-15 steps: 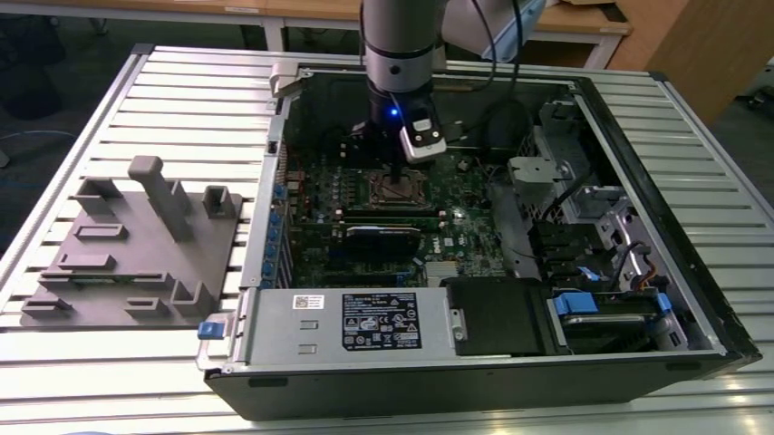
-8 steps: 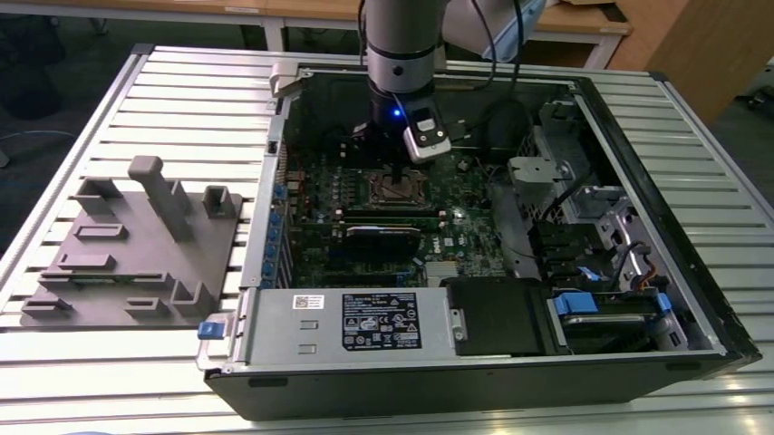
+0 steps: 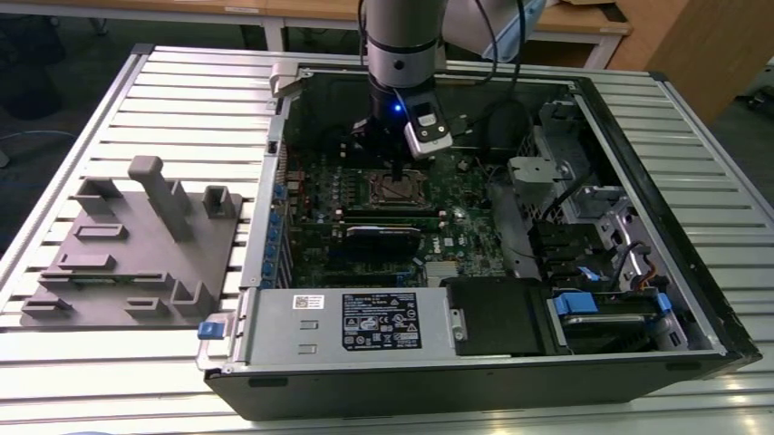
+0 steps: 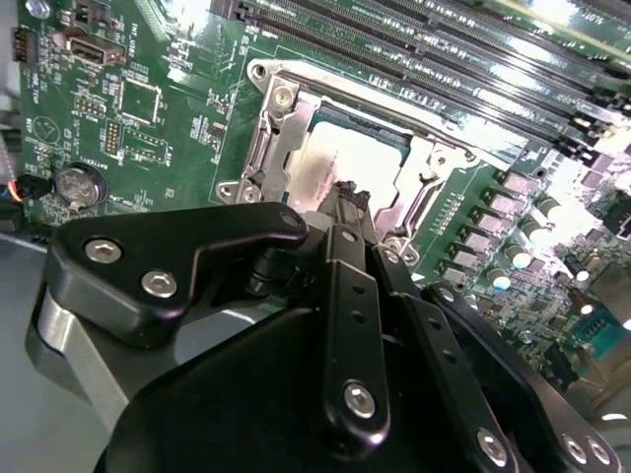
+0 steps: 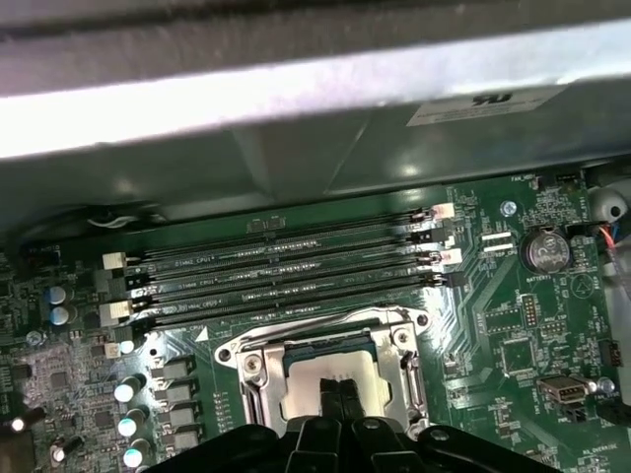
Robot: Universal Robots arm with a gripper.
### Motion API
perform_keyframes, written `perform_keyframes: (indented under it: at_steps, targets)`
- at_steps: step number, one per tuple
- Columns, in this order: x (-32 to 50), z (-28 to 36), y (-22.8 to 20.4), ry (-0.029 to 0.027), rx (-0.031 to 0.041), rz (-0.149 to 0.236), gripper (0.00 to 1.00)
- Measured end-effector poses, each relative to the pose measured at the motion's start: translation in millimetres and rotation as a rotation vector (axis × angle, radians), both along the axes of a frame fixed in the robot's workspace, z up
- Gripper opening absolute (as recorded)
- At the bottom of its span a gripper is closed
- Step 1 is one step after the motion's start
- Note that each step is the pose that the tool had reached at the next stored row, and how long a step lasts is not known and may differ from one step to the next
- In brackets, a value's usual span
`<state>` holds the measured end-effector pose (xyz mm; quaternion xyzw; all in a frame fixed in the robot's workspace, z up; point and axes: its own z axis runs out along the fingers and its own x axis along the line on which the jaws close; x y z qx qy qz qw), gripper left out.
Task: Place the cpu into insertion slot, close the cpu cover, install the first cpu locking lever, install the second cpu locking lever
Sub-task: 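Install the first cpu locking lever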
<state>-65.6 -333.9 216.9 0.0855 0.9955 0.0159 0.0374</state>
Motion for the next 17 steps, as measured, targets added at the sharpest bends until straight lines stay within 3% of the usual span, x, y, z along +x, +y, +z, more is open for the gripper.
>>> perform_keyframes:
  at_steps: [6,8,10,17]
  targets:
    - [0.1,0.3,0.0,0.002,0.0001,0.0,0.11]
    - [0.2,0.2,0.0,0.0197,0.0001,0.0,0.11]
    - [0.4,0.0,0.0,0.0416,0.0,0.0,0.11]
    - [2.5,0.0,0.1,0.0428,0.0002,0.0,0.11]
